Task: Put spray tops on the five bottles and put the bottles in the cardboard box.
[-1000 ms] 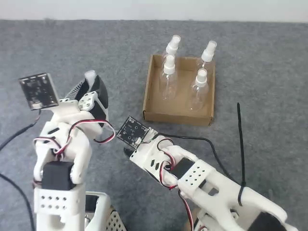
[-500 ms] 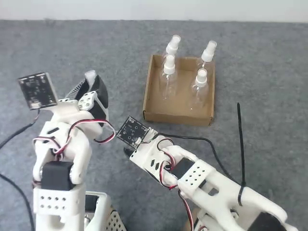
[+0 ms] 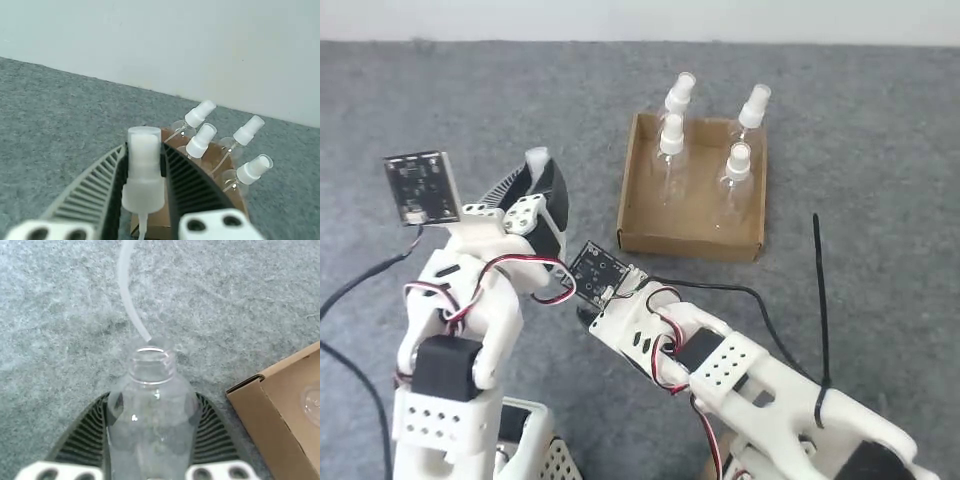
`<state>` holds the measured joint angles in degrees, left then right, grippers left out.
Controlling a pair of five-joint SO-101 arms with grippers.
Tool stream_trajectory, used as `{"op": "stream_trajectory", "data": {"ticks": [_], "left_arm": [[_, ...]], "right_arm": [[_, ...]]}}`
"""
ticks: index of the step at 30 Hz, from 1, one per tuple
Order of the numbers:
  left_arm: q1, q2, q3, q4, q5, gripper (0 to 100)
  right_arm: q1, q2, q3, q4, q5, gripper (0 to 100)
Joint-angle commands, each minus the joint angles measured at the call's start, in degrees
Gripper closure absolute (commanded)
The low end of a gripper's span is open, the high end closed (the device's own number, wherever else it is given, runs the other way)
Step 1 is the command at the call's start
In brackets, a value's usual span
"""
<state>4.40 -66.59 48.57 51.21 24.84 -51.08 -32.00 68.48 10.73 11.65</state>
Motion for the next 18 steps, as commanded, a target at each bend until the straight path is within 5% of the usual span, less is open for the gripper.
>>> {"op": "stream_trajectory", "data": {"ticks": [1,18], "left_arm": [[0.6,-0.5,-2.6,0.4,0.7,99],[0.8,-0.5,-4.0,1.3,0.7,99]], "right_arm": [[0.5,-2.3,-1.0,-1.7,-0.5,99.3],[0.5,-2.3,-0.9,-1.7,-0.5,99.3]]}}
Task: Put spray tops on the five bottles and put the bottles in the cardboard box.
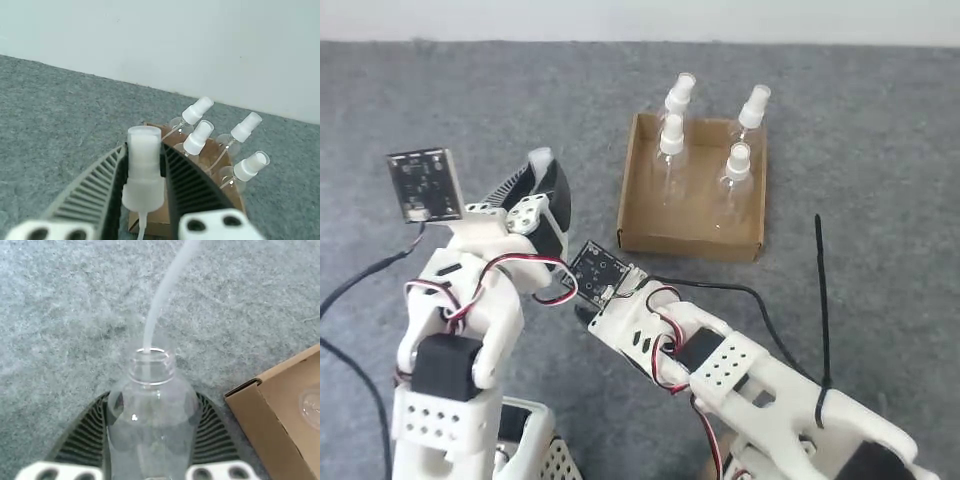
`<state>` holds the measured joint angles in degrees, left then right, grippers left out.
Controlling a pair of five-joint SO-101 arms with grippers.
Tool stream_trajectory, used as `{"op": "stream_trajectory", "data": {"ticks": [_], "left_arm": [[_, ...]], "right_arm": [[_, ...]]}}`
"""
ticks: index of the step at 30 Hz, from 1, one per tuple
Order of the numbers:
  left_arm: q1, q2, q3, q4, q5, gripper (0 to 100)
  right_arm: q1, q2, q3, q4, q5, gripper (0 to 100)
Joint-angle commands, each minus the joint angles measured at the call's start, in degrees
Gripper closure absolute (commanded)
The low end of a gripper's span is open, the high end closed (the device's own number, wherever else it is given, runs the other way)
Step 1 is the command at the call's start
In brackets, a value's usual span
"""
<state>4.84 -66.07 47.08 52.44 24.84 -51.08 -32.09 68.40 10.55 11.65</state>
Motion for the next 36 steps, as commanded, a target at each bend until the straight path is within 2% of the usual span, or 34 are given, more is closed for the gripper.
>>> {"op": "stream_trajectory", "data": {"ticks": [1,8,21,25,36], "left_arm": [[0.1,-1.1,-2.3,0.3,0.7,99],[-0.2,-1.1,2.3,-2.6,0.4,99],[-1.9,-1.1,2.8,-2.4,-1.7,99],[-3.6,-1.1,1.9,-0.8,-1.7,99],[0.6,-1.0,0.6,1.6,-4.0,99]], "right_arm": [[0.5,-2.5,-0.7,-1.5,-0.5,99.3],[0.7,-2.9,-0.6,-1.1,-0.6,99.3],[2.8,-2.9,-0.7,-1.7,-0.8,99.3],[4.8,-2.9,-0.6,-5.3,-5.6,99.3],[4.4,-2.9,-0.6,-9.3,-7.0,99.3]]}}
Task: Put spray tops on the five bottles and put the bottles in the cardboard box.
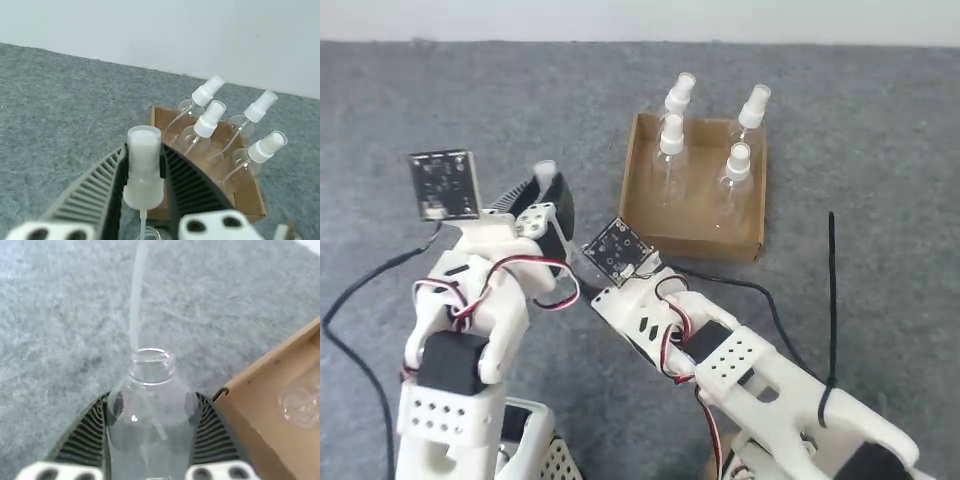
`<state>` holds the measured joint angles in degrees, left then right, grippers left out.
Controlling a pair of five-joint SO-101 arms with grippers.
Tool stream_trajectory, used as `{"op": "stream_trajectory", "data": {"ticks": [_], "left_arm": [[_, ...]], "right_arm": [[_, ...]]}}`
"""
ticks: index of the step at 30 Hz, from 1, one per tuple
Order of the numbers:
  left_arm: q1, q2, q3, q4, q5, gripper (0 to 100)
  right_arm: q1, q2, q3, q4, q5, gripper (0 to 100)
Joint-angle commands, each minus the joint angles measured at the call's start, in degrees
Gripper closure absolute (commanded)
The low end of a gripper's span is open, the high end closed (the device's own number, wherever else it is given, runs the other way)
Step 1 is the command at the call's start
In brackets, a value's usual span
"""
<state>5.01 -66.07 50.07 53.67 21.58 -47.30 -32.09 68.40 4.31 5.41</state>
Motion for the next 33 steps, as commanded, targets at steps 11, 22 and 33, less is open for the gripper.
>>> {"op": "stream_trajectory", "data": {"ticks": [11,22,33], "left_arm": [[0.5,-1.0,-1.2,0.4,-4.5,99],[4.0,-1.0,-1.0,2.2,-5.7,99],[4.7,-0.9,0.1,2.0,-7.3,99]], "right_arm": [[0.9,-14.5,4.7,-5.2,-0.8,99.3],[0.7,-19.4,9.2,-5.8,-0.4,99.3],[1.2,-19.3,10.5,-11.6,-4.0,99.3]]}}
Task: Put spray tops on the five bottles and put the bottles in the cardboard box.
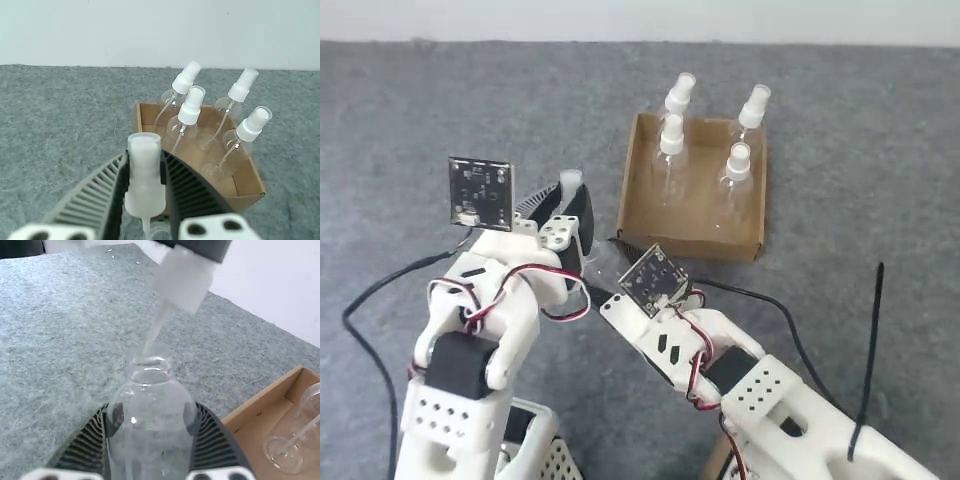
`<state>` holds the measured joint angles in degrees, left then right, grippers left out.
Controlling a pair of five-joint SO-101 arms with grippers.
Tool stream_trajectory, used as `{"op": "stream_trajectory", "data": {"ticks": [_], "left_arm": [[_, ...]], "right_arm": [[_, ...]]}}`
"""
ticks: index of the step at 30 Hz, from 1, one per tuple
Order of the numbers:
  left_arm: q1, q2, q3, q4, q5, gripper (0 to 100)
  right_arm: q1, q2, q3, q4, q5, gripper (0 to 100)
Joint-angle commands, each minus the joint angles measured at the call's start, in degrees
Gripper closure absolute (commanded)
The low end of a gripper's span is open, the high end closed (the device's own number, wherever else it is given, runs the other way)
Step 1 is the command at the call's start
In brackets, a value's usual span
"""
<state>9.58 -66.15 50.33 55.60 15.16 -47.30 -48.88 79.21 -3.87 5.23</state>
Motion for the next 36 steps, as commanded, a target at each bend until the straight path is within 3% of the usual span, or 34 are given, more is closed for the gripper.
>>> {"op": "stream_trajectory", "data": {"ticks": [1,3,10,16,24,30,36], "left_arm": [[0.1,-0.8,0.0,0.1,-0.9,99],[1.1,-0.9,0.0,0.2,-1.0,99],[2.7,-0.9,-0.1,0.3,-1.1,98],[2.6,-1.0,-0.8,0.1,-1.1,87],[1.0,-0.4,-8.6,0.5,-6.6,89],[-5.1,2.3,-9.6,0.3,-7.0,90],[-4.4,7.7,-9.5,0.2,-7.1,91]], "right_arm": [[1.2,-2.4,-0.4,-3.4,-6.2,99.3],[1.2,-2.4,-0.4,-3.4,-9.2,99.3],[2.9,-2.2,-0.5,-3.6,-9.5,99.3],[3.0,-2.0,-0.5,-3.6,-9.4,99.3],[2.9,-2.0,-0.4,-3.4,-9.4,99.3],[2.9,-2.3,0.2,-3.4,-9.4,99.3],[2.9,-2.3,0.2,-3.4,-9.3,99.3]]}}
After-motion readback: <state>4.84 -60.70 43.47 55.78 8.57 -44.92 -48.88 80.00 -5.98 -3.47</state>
